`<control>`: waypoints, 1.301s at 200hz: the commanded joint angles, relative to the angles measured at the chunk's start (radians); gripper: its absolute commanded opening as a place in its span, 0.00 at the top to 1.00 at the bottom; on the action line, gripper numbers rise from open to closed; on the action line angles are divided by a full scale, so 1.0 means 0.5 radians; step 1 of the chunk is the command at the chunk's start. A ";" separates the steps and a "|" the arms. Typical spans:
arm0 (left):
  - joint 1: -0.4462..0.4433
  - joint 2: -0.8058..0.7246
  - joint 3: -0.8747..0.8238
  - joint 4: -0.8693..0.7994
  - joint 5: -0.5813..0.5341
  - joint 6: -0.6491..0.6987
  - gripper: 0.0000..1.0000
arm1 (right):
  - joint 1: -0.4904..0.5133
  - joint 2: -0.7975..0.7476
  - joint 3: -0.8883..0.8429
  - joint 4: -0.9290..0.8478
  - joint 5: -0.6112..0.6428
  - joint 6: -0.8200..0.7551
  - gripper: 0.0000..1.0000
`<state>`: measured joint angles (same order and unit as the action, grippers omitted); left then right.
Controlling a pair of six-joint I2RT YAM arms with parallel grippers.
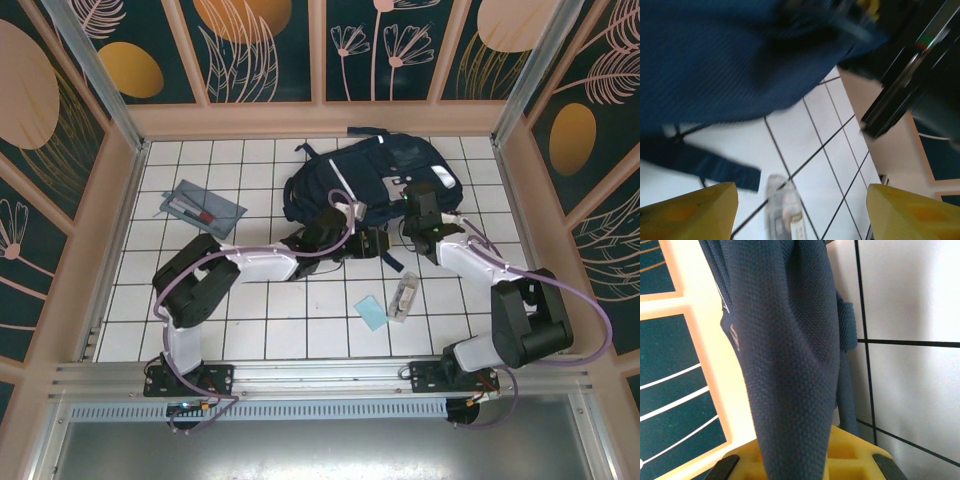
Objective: Pack the student bag
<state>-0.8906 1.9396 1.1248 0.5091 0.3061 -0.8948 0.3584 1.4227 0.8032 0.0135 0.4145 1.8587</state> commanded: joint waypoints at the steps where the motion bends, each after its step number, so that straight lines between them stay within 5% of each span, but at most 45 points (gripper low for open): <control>1: 0.002 0.137 0.199 0.046 -0.054 0.105 0.31 | 0.041 -0.001 0.054 0.071 0.013 0.129 1.00; 54: 0.003 0.436 0.665 -0.428 -0.396 0.255 0.30 | 0.052 -0.044 0.044 0.073 -0.025 0.197 1.00; 97: 0.004 0.448 0.637 -0.604 -0.672 0.315 0.34 | 0.022 -0.060 0.016 0.068 -0.061 0.261 1.00; 156: 0.002 0.325 0.230 -0.117 -0.463 0.488 0.43 | -0.071 -0.106 -0.044 0.089 -0.074 0.213 1.00; 260: 0.002 0.483 0.557 0.002 -0.175 0.688 0.33 | -0.077 -0.056 -0.045 0.181 -0.166 0.219 1.00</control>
<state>-0.8890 2.1319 1.3376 0.4717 0.1699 -0.5934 0.3195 1.4143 0.7692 0.0113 0.3729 1.9457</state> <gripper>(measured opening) 0.669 0.077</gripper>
